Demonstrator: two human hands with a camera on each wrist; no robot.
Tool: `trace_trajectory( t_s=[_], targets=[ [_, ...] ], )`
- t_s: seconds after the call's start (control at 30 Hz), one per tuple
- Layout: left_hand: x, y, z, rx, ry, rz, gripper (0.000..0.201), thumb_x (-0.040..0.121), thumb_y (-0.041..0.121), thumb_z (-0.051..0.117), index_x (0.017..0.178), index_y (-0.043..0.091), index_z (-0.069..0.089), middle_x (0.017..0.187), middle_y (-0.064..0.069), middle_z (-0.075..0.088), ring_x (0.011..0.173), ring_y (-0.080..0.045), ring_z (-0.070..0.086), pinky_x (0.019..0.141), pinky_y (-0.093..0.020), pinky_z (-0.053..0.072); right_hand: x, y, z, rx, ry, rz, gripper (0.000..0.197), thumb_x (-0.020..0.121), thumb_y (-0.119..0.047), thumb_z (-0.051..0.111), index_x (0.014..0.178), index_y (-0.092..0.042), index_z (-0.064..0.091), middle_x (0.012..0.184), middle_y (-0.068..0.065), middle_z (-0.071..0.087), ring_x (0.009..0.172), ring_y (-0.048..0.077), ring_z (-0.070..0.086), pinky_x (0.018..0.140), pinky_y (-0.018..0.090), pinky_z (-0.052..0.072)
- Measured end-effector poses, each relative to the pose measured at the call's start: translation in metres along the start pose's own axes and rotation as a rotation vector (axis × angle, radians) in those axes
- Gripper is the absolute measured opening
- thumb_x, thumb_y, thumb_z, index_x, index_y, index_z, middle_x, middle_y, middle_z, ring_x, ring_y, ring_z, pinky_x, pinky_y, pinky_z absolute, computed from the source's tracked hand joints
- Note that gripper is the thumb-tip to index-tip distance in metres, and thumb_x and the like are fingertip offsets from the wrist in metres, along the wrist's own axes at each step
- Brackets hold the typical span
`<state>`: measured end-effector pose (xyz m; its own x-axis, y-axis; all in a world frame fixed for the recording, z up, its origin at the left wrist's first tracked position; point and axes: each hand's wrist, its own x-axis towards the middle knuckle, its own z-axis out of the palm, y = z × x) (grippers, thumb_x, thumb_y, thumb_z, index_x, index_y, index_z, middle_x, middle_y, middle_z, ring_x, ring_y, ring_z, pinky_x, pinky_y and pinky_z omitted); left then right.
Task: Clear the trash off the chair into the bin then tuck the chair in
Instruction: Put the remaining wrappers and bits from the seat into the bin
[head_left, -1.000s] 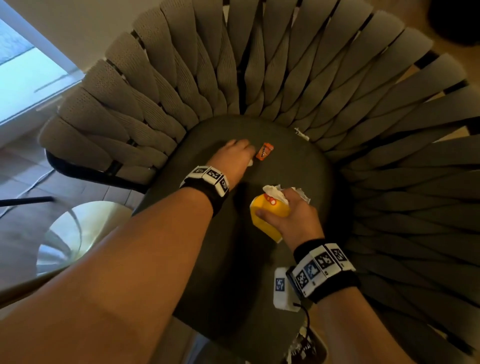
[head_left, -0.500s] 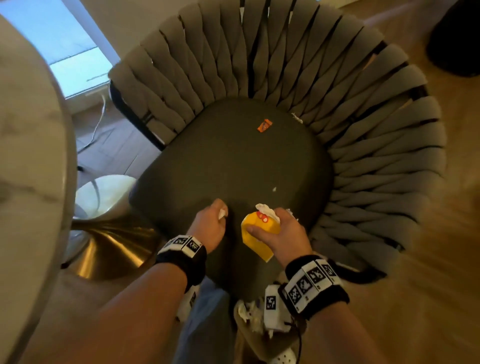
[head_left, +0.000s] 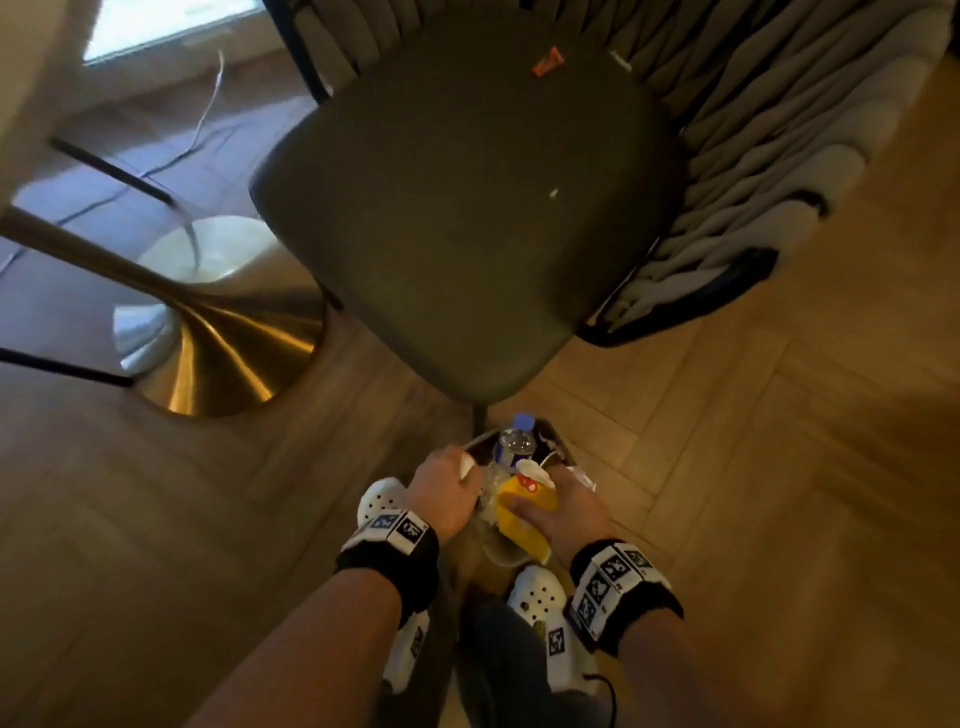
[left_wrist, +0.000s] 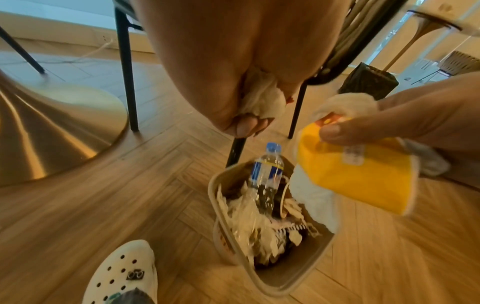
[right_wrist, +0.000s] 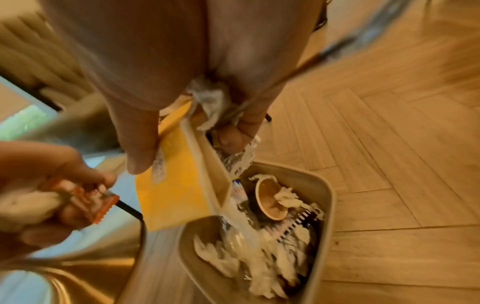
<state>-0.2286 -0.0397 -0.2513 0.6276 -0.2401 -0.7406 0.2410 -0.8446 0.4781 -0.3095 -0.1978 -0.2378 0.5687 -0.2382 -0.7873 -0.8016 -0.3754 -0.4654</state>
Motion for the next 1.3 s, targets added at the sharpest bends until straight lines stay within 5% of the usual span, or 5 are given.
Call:
trace_trajectory(
  t_s=[0.3,0.4,0.53,0.7,1.3],
  targets=[
    [0.074,-0.048,0.097,0.04,0.034,-0.018,0.032,0.099,0.021,0.051,0.127,0.006,0.052,0.139,-0.015,0.043,0.119,-0.03,0.054,0.097,-0.032,0.042,0.113,0.079,0.075,-0.259,0.059,-0.038,0.047,0.085,-0.033,0.059,0.128,-0.018,0.049,0.133,0.013,0.051,0.126,0.037,0.045,0.106,0.048,0.037],
    [0.088,-0.055,0.115,-0.031,-0.092,-0.114,0.05,0.093,0.04,0.057,0.135,0.013,0.048,0.138,-0.013,0.044,0.118,-0.031,0.055,0.099,-0.038,0.046,0.13,0.099,0.089,-0.375,-0.042,0.032,0.057,0.09,-0.033,0.054,0.142,-0.02,0.036,0.146,0.014,0.039,0.137,0.041,0.03,0.115,0.05,0.022],
    [0.079,-0.058,0.118,-0.091,-0.137,-0.143,0.077,0.08,0.066,0.055,0.144,0.025,0.042,0.135,-0.007,0.055,0.119,-0.028,0.057,0.101,-0.043,0.048,0.119,0.1,0.08,-0.413,-0.109,-0.025,0.053,0.089,-0.034,0.055,0.139,-0.033,0.038,0.139,0.011,0.047,0.123,0.037,0.05,0.101,0.045,0.041],
    [0.046,-0.04,0.092,-0.086,-0.06,-0.086,0.06,0.089,0.056,0.053,0.141,0.028,0.047,0.131,-0.003,0.059,0.112,-0.022,0.059,0.093,-0.034,0.047,0.087,0.074,0.042,-0.434,-0.041,-0.126,0.039,0.095,-0.036,0.042,0.131,-0.051,0.047,0.124,0.0,0.063,0.11,0.024,0.06,0.092,0.04,0.049],
    [0.009,0.117,-0.102,-0.174,0.19,0.202,0.015,0.099,0.033,0.053,0.101,0.027,0.067,0.085,0.004,0.069,0.074,-0.006,0.066,0.073,-0.029,0.057,0.018,-0.134,-0.1,0.134,0.232,-0.206,0.014,0.091,-0.038,0.059,0.091,-0.025,0.064,0.084,-0.005,0.066,0.081,0.012,0.063,0.073,0.028,0.051]
  ],
)
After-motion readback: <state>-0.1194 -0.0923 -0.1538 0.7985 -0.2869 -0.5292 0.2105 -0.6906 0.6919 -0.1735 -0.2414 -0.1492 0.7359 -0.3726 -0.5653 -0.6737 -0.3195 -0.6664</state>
